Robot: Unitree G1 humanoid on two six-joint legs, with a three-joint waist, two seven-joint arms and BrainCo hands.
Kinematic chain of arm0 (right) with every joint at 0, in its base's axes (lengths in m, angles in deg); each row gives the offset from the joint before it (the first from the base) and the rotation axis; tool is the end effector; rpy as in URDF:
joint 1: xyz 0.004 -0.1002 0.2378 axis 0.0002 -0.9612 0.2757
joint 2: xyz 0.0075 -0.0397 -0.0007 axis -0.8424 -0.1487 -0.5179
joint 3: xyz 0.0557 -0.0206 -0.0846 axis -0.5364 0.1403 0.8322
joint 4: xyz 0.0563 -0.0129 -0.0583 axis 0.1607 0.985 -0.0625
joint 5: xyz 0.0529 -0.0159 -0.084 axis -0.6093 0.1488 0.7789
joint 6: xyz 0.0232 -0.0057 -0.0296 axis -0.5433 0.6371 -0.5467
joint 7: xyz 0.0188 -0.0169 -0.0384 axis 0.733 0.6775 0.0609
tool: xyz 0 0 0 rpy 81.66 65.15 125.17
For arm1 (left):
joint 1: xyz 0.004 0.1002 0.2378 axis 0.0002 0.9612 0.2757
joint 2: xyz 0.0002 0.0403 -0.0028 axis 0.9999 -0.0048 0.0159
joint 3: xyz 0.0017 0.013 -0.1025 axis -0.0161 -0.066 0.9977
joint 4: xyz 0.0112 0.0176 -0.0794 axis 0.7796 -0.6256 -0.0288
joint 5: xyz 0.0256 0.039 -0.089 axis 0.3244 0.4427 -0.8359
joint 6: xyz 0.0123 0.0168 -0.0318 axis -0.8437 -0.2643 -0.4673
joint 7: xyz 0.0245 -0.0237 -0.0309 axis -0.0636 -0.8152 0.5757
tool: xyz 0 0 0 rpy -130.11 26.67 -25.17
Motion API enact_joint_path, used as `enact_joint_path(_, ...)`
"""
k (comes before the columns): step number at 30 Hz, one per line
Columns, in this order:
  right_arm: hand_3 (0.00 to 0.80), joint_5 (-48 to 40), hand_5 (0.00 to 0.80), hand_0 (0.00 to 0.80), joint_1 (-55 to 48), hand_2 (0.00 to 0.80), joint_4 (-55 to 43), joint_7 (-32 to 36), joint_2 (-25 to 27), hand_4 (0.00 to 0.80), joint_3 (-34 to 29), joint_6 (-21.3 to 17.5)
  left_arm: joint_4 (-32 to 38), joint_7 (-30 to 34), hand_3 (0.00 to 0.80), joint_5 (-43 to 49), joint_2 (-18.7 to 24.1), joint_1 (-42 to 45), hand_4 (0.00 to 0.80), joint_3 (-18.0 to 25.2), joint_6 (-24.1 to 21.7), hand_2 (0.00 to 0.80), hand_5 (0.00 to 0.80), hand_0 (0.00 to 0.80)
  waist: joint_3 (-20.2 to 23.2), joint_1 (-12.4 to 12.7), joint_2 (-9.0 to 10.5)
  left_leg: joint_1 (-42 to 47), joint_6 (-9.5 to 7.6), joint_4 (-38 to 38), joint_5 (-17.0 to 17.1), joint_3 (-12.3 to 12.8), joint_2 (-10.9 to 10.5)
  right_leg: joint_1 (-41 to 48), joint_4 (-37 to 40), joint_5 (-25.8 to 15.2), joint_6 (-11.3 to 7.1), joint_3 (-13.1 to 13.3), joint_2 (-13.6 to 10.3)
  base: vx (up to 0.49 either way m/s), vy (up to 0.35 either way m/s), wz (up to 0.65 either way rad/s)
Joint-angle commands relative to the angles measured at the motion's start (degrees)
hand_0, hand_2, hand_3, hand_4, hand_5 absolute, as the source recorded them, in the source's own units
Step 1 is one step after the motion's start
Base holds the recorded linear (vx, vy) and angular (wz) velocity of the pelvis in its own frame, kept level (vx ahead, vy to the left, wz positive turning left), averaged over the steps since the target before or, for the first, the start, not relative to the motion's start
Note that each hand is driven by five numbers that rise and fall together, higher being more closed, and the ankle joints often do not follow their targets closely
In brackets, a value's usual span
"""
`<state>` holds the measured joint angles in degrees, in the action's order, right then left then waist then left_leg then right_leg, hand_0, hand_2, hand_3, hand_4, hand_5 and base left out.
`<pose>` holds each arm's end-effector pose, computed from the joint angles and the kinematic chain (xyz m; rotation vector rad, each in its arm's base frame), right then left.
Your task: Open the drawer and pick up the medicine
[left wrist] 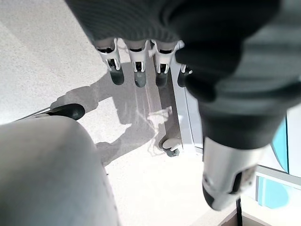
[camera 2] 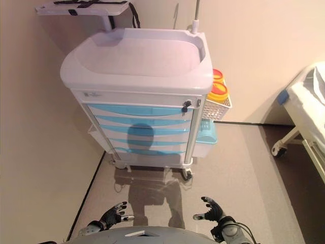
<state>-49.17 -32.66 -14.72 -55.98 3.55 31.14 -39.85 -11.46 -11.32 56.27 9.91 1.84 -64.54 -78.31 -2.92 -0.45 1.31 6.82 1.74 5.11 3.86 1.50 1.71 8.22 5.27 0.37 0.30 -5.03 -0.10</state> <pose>0.0846 -0.2089 -0.1097 -0.4089 0.8654 0.2778 0.0741 0.2169 -0.1126 0.1716 0.9782 -0.2013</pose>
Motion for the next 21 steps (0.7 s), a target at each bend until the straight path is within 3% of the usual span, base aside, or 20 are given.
enact_joint_path(1,0.000,0.22,0.000,0.000,3.16,0.000,0.24,-0.08,-1.63,0.000,0.81,-2.48,-4.37,0.03,0.000,-2.51,-1.20,-3.68,0.000,2.39,-1.16,0.000,0.000,0.000,-1.28,-0.34,1.42,1.82,-2.26,-0.11,-6.75,1.88,-2.74,-1.00,-1.00,-1.72,-4.50,-1.50,-2.20,0.000,0.000,0.00)
enact_joint_path(14,0.000,-0.73,0.000,0.000,3.05,0.000,0.36,-0.41,-1.52,0.000,0.35,-2.19,-4.46,-0.25,0.000,-4.59,-1.53,-3.70,0.000,2.69,-0.41,0.000,0.000,0.000,-2.34,-0.47,1.66,1.53,-2.45,-0.11,-6.58,2.08,-2.53,-1.82,-2.15,-1.44,-4.48,-1.07,-2.28,0.014,0.002,0.00)
enact_joint_path(21,0.000,-4.74,0.000,0.000,5.37,0.000,-1.97,-2.73,-0.59,0.000,1.66,-1.77,-2.32,-1.68,0.000,-10.49,-1.14,-7.74,0.000,0.80,-0.94,0.000,0.000,0.000,-7.11,-0.68,1.39,-5.10,-3.03,-4.00,-6.27,1.89,-2.03,-9.56,-8.27,-0.33,-3.64,-0.60,-2.70,-0.075,0.036,-0.08)
